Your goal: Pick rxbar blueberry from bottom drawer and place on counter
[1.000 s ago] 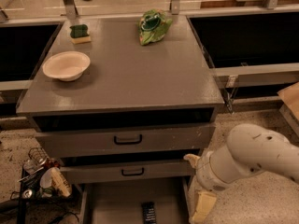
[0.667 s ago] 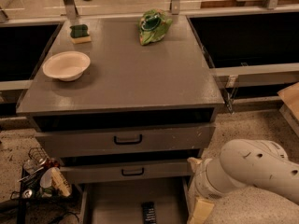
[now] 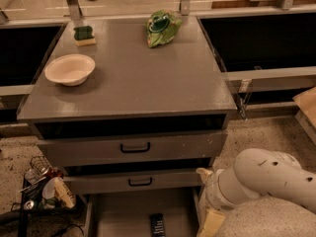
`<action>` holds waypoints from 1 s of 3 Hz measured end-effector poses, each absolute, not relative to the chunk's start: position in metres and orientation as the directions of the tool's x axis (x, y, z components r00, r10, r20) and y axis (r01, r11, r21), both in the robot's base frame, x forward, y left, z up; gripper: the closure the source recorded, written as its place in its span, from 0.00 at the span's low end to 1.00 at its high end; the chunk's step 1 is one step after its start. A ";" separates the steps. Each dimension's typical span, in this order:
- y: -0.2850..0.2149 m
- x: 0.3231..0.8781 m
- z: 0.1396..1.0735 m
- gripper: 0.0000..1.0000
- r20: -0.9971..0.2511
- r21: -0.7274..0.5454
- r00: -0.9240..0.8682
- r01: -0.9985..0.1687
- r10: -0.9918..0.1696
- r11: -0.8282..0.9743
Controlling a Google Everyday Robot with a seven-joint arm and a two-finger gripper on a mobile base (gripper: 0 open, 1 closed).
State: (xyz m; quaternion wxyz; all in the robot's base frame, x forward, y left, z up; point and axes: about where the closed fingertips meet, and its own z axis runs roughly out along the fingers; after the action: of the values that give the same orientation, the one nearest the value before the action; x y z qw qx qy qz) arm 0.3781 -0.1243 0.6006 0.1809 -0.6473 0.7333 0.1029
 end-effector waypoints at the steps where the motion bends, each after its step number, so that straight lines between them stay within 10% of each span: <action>1: -0.110 0.382 0.585 0.00 -0.408 -0.088 -0.059 -0.991 -0.911 0.104; 3: -0.088 0.389 0.560 0.00 -0.393 -0.077 -0.008 -0.996 -0.920 0.041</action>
Offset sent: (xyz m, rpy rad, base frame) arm 0.0093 0.0310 -0.0337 0.0071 -0.0081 0.0815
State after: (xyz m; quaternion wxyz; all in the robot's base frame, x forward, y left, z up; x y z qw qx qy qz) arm 0.3888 -0.0879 0.5601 0.1713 -0.6832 0.7009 0.1119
